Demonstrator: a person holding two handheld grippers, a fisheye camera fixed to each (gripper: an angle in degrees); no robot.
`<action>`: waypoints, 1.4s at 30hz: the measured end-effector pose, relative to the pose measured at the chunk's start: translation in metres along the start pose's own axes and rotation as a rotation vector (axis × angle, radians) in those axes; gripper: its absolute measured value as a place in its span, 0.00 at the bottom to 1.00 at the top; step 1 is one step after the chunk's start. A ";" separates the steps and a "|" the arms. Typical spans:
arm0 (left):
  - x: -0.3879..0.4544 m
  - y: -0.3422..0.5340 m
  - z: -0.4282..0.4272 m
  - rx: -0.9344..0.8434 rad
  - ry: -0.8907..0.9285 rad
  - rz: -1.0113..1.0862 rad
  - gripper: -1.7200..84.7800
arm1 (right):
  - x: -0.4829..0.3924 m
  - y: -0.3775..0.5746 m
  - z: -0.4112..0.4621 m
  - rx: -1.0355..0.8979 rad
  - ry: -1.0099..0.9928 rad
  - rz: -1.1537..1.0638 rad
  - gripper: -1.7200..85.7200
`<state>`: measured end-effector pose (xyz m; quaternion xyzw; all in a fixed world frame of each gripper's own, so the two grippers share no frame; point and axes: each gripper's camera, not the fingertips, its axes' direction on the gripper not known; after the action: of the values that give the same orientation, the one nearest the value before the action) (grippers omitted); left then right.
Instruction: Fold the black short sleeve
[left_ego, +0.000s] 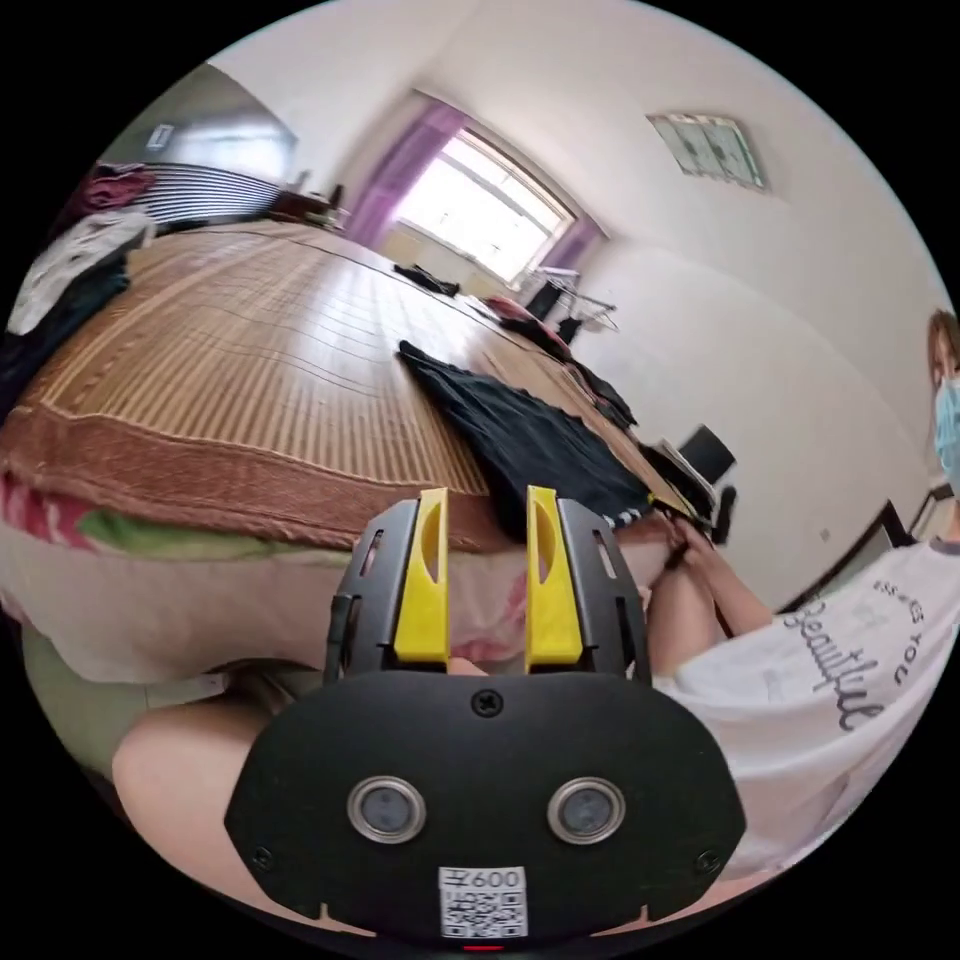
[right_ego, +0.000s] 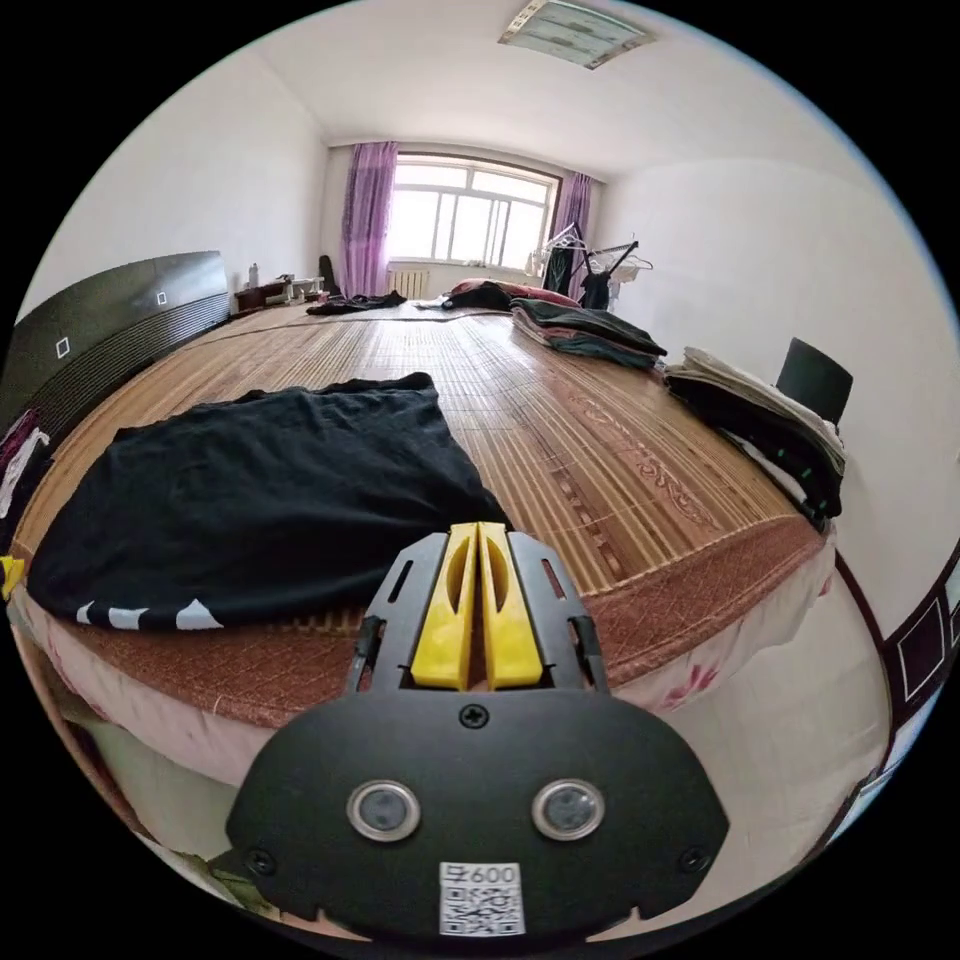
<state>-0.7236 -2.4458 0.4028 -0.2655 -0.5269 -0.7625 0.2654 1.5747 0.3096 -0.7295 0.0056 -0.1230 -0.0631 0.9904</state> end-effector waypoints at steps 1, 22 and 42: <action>0.004 0.006 -0.001 -0.046 0.046 0.042 0.16 | 0.021 -0.013 0.017 -0.039 0.013 0.021 0.01; 0.048 0.072 -0.035 -0.084 0.236 0.167 0.17 | -0.092 0.057 -0.166 -0.017 -0.803 -0.355 0.10; 0.045 0.152 0.037 -0.317 0.254 0.317 0.05 | -0.048 0.103 -0.097 -0.114 -0.848 -0.324 0.18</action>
<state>-0.6471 -2.4626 0.5458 -0.2850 -0.3151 -0.8117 0.4008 1.5646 0.4177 -0.8325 -0.0562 -0.5112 -0.2208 0.8287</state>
